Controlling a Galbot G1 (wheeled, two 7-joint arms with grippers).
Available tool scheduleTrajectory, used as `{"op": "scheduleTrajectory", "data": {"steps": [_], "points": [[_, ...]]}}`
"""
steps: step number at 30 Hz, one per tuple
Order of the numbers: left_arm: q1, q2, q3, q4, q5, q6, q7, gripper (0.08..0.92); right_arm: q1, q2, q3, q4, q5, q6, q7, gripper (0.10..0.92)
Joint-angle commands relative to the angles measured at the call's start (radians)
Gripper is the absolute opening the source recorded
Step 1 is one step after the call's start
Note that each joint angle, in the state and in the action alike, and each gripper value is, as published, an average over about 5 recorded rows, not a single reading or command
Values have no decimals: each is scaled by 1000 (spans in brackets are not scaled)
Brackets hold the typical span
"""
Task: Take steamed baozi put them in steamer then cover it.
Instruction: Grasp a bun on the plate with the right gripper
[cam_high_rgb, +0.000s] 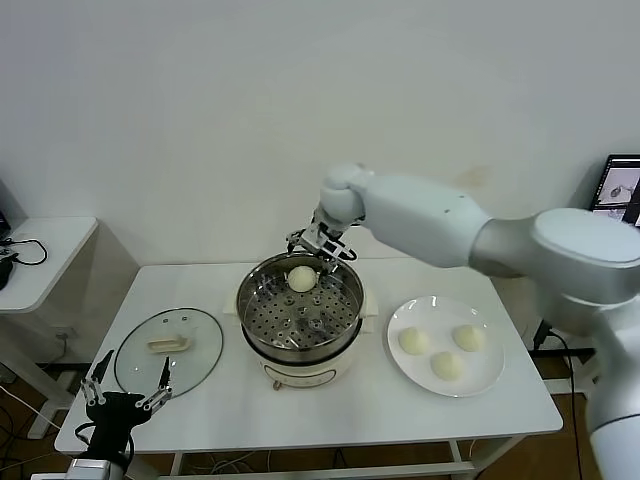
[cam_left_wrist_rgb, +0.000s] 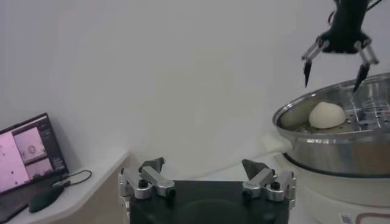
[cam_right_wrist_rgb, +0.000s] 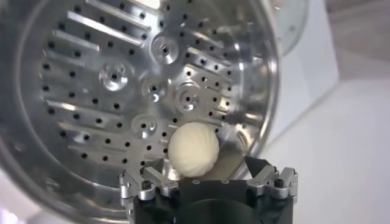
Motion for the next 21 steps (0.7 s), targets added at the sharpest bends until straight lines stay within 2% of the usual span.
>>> {"op": "scheduleTrajectory", "data": {"steps": [1, 12, 16, 21], "points": [[-3, 6, 1, -2, -1, 2, 1, 823, 86, -300, 13, 318, 187, -399, -66, 823], [-23, 39, 14, 5, -4, 7, 5, 823, -1, -711, 40, 520, 147, -452, -76, 823], [-38, 44, 27, 16, -2, 10, 7, 823, -107, -773, 67, 532, 97, -438, -77, 823], [-48, 42, 34, 23, -1, 15, 9, 823, -270, -771, 161, 500, 37, -418, -78, 823]]}}
